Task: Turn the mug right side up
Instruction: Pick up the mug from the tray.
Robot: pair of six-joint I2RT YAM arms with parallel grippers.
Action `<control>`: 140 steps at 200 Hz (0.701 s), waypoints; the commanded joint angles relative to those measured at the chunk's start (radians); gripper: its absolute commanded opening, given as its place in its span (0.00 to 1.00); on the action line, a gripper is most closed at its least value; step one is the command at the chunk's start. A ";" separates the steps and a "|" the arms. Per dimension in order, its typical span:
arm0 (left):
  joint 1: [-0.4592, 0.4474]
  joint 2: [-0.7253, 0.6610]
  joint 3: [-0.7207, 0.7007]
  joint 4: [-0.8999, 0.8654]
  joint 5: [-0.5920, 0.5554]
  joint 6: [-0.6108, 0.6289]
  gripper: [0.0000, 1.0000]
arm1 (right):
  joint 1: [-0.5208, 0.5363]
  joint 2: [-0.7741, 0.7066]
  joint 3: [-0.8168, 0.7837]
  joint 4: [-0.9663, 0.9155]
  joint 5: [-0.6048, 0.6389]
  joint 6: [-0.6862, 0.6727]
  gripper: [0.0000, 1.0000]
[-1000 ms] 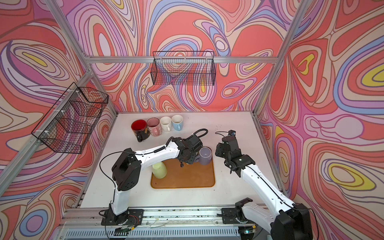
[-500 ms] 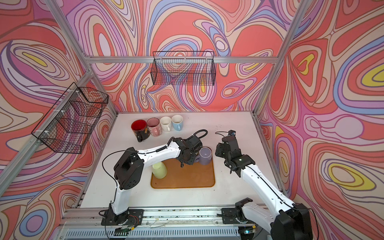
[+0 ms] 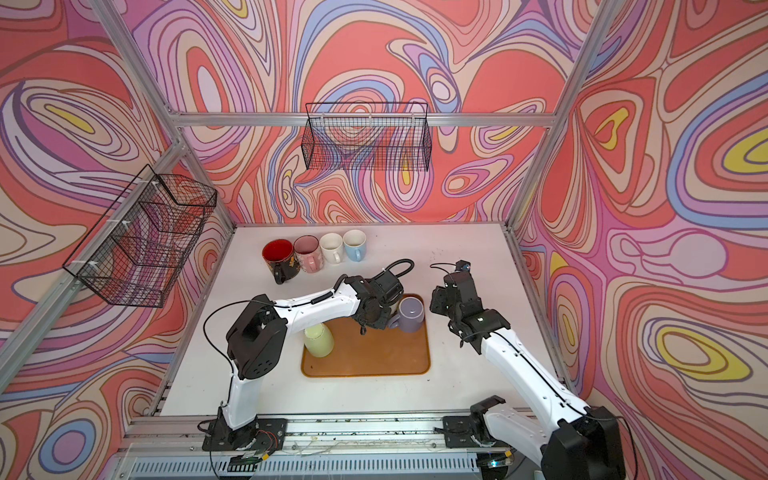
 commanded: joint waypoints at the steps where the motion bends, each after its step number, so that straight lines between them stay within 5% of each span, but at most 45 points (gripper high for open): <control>1: 0.021 -0.072 -0.033 -0.010 -0.002 0.009 0.00 | -0.006 0.001 0.003 0.013 -0.043 -0.013 0.51; 68: 0.084 -0.238 -0.108 0.032 0.076 0.015 0.00 | -0.006 -0.003 0.009 0.053 -0.160 -0.045 0.51; 140: 0.204 -0.439 -0.199 0.146 0.334 -0.035 0.00 | -0.007 -0.041 0.003 0.148 -0.410 -0.039 0.51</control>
